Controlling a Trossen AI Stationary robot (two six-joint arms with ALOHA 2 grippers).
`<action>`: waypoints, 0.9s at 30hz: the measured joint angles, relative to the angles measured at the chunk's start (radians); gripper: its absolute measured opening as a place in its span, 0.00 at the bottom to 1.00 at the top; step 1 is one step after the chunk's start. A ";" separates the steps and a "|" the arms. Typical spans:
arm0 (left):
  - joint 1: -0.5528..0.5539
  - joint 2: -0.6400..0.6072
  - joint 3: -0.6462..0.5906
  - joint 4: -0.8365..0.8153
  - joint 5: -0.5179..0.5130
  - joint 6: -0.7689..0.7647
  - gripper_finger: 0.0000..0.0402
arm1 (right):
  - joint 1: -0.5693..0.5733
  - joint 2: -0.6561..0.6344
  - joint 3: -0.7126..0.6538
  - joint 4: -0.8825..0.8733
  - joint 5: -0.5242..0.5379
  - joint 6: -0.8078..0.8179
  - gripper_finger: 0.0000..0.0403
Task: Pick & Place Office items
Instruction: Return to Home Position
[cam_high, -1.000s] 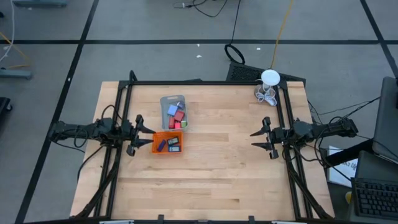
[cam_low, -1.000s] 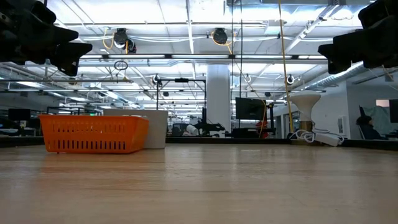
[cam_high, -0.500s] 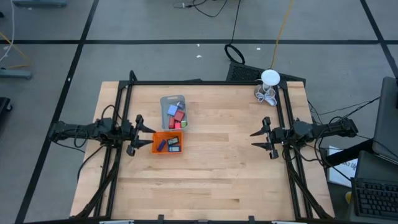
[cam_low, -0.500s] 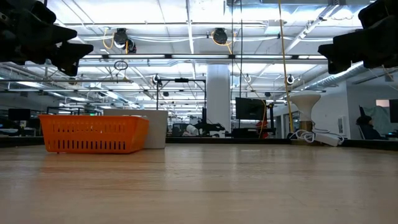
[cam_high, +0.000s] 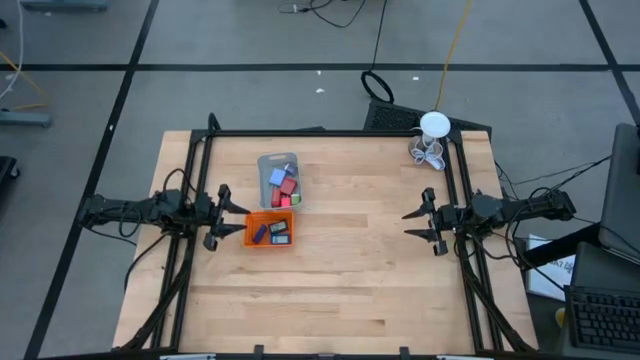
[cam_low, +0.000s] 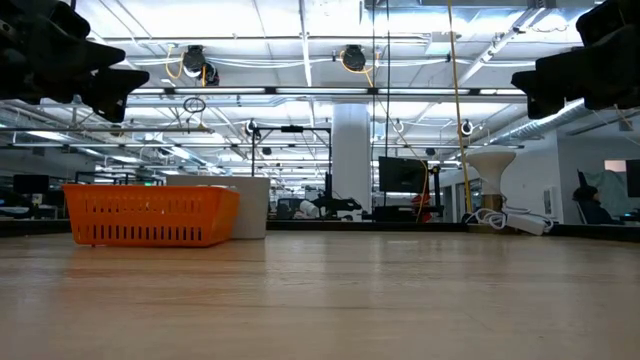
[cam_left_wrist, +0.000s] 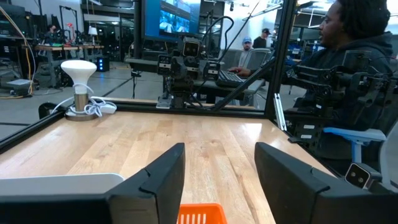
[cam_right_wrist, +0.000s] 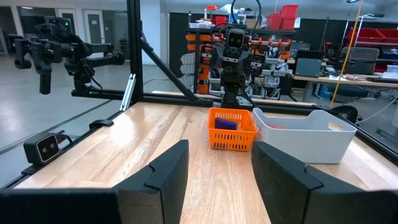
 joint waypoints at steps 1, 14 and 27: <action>0.000 0.000 0.000 0.000 0.000 0.000 0.48 | 0.000 0.000 0.000 0.000 0.000 0.000 0.41; 0.000 0.000 0.000 0.000 0.000 0.000 0.44 | 0.000 0.000 0.000 0.000 0.000 0.000 0.41; 0.000 0.000 0.000 0.000 0.000 0.000 0.51 | 0.000 0.000 0.000 0.000 0.000 0.000 0.41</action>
